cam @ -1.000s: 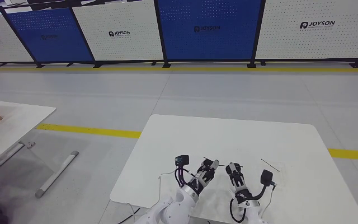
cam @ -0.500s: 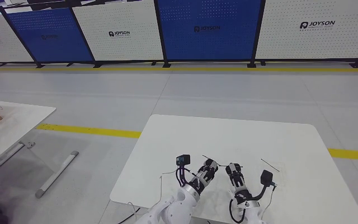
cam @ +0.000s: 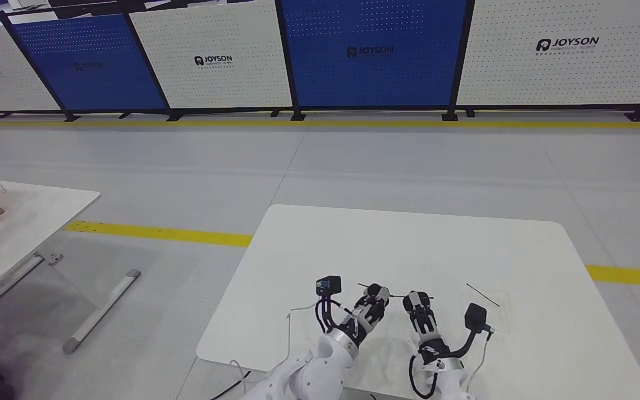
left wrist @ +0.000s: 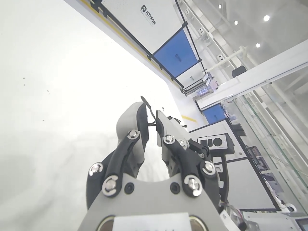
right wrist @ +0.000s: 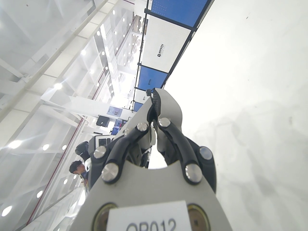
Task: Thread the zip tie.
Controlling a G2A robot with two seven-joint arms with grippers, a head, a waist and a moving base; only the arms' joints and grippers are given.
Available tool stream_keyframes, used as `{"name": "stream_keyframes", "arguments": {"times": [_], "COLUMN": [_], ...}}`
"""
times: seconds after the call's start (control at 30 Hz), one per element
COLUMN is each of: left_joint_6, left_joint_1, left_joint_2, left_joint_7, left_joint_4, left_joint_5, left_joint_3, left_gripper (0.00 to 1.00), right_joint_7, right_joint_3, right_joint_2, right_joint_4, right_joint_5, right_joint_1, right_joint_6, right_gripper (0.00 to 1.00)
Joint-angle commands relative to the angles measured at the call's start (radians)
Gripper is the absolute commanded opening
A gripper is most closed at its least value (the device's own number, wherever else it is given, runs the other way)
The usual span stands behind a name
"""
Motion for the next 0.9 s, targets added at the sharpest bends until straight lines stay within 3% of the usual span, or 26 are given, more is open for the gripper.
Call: {"name": "stream_keyframes", "arguments": {"times": [0.0,0.53,0.7,0.73,0.77,0.8,0.87], "left_joint_6": [0.000,-0.022,-0.002,0.001,0.005,0.008,0.014], "left_joint_1": [-0.001,0.014,0.011,0.010,0.009,0.008,0.007], "left_joint_2": [-0.001,-0.001,-0.005,-0.006,-0.006,-0.007,-0.009], "left_joint_7": [-0.002,-0.013,-0.001,0.001,0.002,0.003,0.006], "left_joint_4": [0.001,-0.019,-0.013,-0.012,-0.011,-0.009,-0.007], "left_joint_5": [0.003,0.021,0.000,-0.004,-0.006,-0.009,-0.013], "left_joint_3": [0.003,-0.003,-0.010,-0.010,-0.011,-0.011,-0.012], "left_gripper": [0.00,0.00,0.00,0.00,0.00,0.00,0.00], "right_joint_7": [0.002,0.057,0.105,0.108,0.109,0.110,0.113], "right_joint_3": [0.001,-0.002,0.002,0.003,0.003,0.003,0.004], "right_joint_2": [0.000,-0.003,-0.001,-0.001,-0.001,-0.001,-0.001], "right_joint_4": [0.002,0.011,0.015,0.015,0.016,0.016,0.015], "right_joint_5": [0.004,0.036,0.057,0.056,0.056,0.056,0.059], "right_joint_1": [0.002,0.019,0.029,0.030,0.031,0.032,0.032], "right_joint_6": [-0.002,0.020,0.041,0.044,0.047,0.049,0.047], "right_gripper": [0.00,0.00,0.00,0.04,0.19,0.26,0.33]}}
